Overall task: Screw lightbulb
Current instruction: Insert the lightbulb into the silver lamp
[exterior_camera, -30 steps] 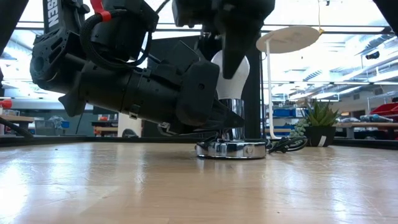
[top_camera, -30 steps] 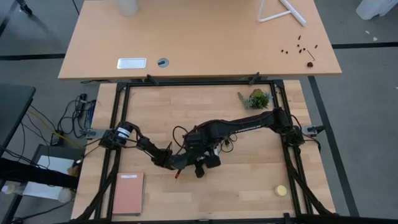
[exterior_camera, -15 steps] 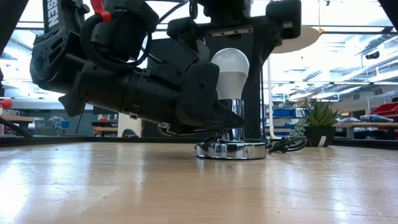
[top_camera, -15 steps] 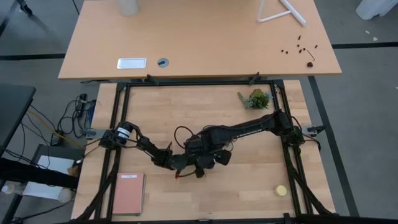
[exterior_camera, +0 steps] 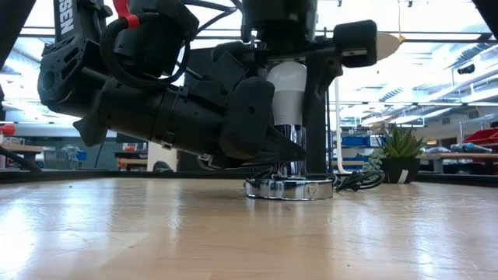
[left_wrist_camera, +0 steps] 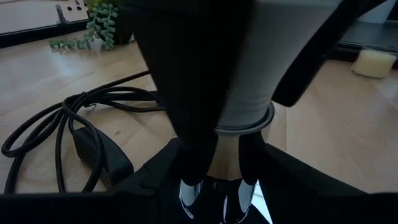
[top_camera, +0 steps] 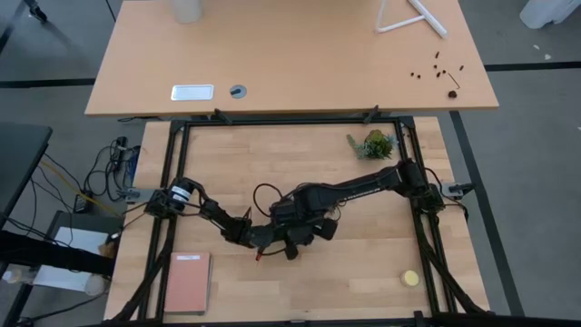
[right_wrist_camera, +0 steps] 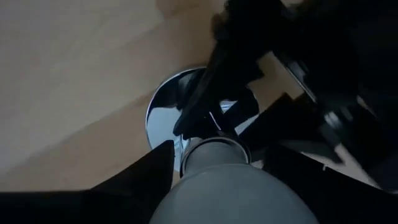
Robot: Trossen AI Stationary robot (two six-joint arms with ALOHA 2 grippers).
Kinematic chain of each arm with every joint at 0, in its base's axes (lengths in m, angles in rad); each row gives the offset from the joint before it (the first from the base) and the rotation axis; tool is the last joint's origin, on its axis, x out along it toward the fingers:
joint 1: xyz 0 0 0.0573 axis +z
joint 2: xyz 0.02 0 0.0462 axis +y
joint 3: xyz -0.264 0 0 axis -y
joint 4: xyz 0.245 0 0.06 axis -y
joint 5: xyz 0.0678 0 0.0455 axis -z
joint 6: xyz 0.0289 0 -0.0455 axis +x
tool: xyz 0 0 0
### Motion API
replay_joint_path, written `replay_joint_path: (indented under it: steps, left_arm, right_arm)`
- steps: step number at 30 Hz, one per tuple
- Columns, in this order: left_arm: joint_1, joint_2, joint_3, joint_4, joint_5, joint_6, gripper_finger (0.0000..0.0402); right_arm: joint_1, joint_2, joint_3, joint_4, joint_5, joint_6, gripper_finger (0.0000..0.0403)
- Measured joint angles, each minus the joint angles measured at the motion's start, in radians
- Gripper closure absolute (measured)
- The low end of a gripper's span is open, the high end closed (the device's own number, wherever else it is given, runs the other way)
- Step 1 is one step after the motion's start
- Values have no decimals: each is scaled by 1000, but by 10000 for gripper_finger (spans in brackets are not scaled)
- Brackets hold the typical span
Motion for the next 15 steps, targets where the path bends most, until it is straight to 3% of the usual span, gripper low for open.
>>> replay_joint_path:
  steps: [8, 15]
  left_arm:
    - [0, 0, 0, 1, -1, 0, 218]
    - [0, 0, 0, 1, -5, 0, 218]
  right_arm:
    - [-11, 0, -1, 28, -5, 418, 141]
    - [-13, 0, -2, 61, 3, 962, 150]
